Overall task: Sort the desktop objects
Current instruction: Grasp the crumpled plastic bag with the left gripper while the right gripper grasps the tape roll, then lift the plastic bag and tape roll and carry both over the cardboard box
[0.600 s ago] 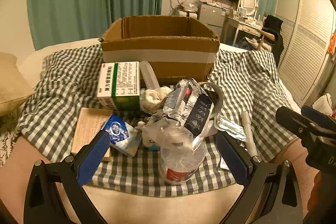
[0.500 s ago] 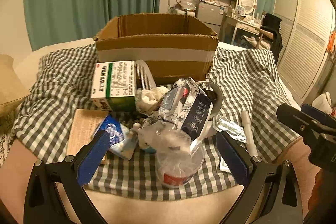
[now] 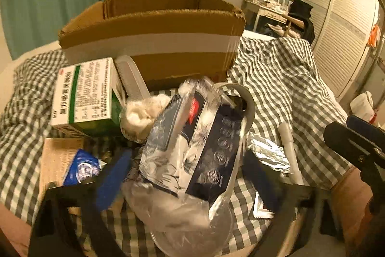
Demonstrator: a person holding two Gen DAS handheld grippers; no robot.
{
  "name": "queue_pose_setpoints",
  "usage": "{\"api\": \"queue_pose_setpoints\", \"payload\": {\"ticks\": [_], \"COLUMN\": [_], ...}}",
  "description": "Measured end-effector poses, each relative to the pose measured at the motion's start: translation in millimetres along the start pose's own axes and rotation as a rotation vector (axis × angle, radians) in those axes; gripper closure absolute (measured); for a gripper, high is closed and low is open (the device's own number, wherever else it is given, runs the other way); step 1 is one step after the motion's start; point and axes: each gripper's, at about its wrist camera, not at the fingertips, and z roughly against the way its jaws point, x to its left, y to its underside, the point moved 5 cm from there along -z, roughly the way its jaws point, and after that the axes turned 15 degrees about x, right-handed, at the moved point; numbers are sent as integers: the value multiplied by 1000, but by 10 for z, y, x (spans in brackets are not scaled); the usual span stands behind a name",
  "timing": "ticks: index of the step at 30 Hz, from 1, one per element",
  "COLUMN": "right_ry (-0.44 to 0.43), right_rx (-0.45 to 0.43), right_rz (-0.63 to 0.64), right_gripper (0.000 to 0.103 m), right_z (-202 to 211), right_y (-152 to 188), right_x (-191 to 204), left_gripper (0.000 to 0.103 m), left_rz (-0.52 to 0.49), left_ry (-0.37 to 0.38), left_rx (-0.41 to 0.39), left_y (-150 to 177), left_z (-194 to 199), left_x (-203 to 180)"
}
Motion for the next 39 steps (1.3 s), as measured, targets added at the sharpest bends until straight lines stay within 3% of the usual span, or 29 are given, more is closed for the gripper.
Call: {"api": "queue_pose_setpoints", "payload": {"ticks": [1,4,12,15,20,25,28,30,39], "right_ry": [-3,-45,-73,-54,-55,-23,-34,13,11], "right_rx": [1,13,65,89,115,177,177,169,103], "right_rz": [2,4,67,86,104,95,77,87,87], "right_gripper": [0,0,3,26,31,68,78,94,99], "right_z": [-18,-90,-428,-592,-841,-1109,-1154,-1133,-848], "right_y": [-14,-72,-263,-363,-496,-485,-482,-477,-453], "right_x": [0,15,230,302,415,388,347,307,292], "left_gripper": [36,51,62,62,62,62,62,62,62], "left_rz": [-1,9,67,88,148,157,152,154,153], "left_ry": [8,27,-17,-60,-68,-70,-70,-62,-63], "left_rx": [13,9,-127,-128,-123,-123,-127,-128,-162], "left_y": [-3,17,-18,-44,-55,-68,-70,-83,-21], "left_z": [-37,-23,273,236,116,20,-4,-39,83], "left_x": [12,57,264,363,526,541,532,504,491]}}
